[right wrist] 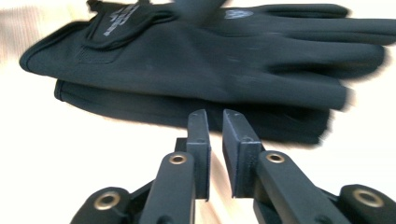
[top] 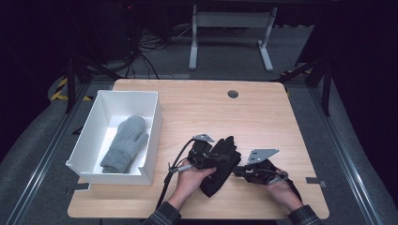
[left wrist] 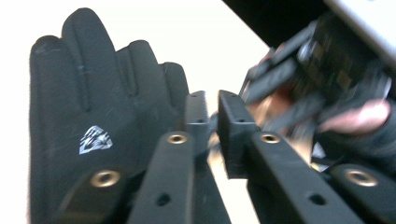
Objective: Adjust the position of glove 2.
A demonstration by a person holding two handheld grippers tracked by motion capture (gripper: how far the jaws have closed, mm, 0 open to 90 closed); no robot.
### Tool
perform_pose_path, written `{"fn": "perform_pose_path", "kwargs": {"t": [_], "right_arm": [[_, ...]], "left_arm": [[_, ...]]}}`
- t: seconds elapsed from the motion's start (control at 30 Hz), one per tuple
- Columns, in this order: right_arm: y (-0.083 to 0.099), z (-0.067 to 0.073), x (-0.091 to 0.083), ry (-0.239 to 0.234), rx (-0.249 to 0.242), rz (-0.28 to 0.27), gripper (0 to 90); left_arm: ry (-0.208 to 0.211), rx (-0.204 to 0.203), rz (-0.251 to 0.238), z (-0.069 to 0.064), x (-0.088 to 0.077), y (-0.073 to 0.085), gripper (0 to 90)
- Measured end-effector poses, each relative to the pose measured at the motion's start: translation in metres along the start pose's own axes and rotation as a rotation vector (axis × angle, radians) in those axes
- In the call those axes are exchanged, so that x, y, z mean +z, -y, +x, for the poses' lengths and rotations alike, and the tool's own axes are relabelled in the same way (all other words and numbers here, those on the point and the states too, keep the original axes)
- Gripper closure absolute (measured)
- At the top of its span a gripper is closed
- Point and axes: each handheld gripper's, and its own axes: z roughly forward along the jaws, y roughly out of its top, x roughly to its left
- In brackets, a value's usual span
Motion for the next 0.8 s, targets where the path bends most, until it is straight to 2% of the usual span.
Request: {"fn": "perform_pose_path", "kwargs": {"t": [0.17, 0.23, 0.3, 0.4, 0.5, 0.53, 0.7, 0.8], "right_arm": [[0.016, -0.018, -0.026, 0.067, 0.058, -0.026, 67.5], [0.022, -0.028, -0.034, 0.104, 0.085, -0.037, 62.1], [0.027, -0.036, -0.037, 0.129, 0.114, -0.047, 55.7], [0.031, -0.043, -0.039, 0.158, 0.134, -0.045, 49.0], [0.034, -0.045, -0.039, 0.171, 0.135, -0.038, 44.2], [0.037, -0.045, -0.039, 0.190, 0.139, -0.031, 40.8], [0.039, -0.046, -0.040, 0.208, 0.142, -0.037, 34.6], [0.042, -0.050, -0.039, 0.223, 0.147, -0.027, 30.1]], "left_arm": [[-0.034, 0.056, 0.069, -0.009, 0.005, 0.009, 90.0], [-0.039, 0.065, 0.096, -0.012, 0.010, 0.013, 90.0], [-0.042, 0.073, 0.136, -0.013, 0.017, 0.017, 90.0], [-0.072, 0.091, 0.194, -0.014, 0.022, 0.021, 90.0], [-0.091, 0.110, 0.219, -0.015, 0.021, 0.022, 90.0], [-0.120, 0.125, 0.243, -0.017, 0.017, 0.024, 90.0], [-0.141, 0.147, 0.267, -0.016, 0.007, 0.030, 90.0], [-0.156, 0.168, 0.294, -0.014, -0.005, 0.035, 90.0]]}}
